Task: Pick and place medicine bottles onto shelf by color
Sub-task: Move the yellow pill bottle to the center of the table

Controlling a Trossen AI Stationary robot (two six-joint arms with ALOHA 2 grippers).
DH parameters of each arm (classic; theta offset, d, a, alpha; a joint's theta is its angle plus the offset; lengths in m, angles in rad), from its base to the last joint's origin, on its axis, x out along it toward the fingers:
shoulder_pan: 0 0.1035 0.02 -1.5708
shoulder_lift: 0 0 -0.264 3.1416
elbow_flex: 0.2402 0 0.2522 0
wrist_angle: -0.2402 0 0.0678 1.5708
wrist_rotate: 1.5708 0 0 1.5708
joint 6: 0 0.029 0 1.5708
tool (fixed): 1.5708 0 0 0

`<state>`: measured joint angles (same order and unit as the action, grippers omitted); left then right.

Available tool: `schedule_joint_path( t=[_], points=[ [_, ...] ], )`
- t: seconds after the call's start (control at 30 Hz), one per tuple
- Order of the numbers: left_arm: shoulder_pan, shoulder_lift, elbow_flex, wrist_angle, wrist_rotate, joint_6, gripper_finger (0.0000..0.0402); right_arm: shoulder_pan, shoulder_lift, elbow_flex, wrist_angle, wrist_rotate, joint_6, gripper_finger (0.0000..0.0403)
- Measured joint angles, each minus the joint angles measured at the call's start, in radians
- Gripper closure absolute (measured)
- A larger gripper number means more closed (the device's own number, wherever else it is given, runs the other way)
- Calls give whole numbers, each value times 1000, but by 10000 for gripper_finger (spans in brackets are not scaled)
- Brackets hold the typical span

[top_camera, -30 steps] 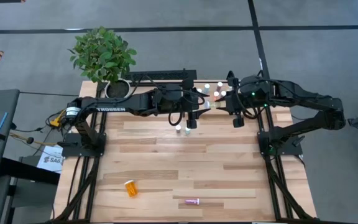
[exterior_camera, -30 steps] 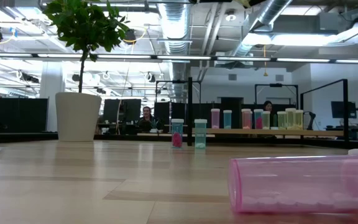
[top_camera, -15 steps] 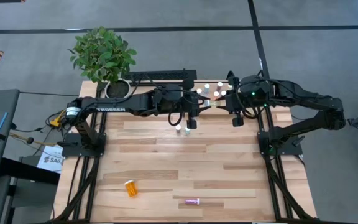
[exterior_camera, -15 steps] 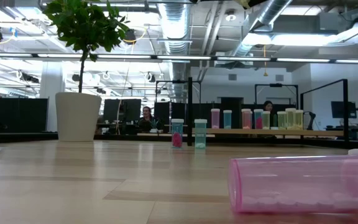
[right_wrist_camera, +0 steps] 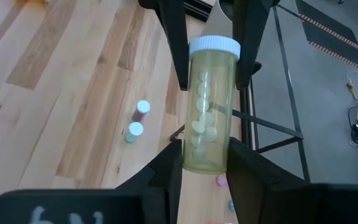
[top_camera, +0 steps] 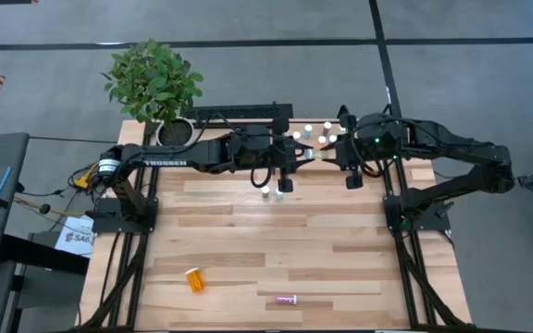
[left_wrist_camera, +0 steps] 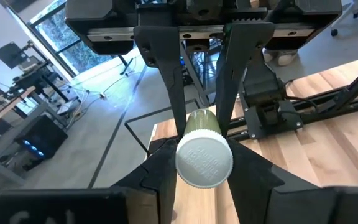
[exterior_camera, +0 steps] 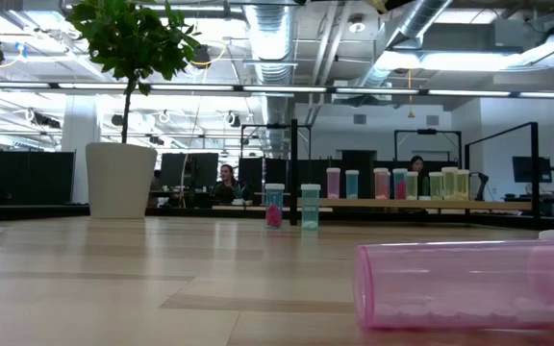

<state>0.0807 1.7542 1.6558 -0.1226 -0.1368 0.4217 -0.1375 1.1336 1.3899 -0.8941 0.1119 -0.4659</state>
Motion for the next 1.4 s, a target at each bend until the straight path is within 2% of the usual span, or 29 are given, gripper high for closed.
schedule_joint_path(
  t=[0.2, 0.4, 0.53, 0.63, 0.77, 1.0, 1.4],
  points=[
    [0, 0, 0, 3, -2, -9, 320, 0, 0, -2, -34, 79, 47, 229],
    [0, 0, 0, 0, -15, -23, 311, 0, -1, 4, -126, 159, 50, 169],
    [8, 0, 0, -31, -99, -41, 308, -2, -3, 47, -255, 262, 118, 155],
    [22, 0, 0, -108, -145, -170, 307, -18, -3, 75, -357, 296, 197, 156],
    [29, 0, 0, -210, -135, -417, 307, -43, -3, 96, -485, 298, 282, 162],
    [7, 39, -2, -233, -132, -720, 307, -102, -15, 96, -615, 298, 360, 165],
    [-19, 117, -2, -324, -133, -976, 306, -259, -74, 93, -649, 304, 373, 165]
  ],
)
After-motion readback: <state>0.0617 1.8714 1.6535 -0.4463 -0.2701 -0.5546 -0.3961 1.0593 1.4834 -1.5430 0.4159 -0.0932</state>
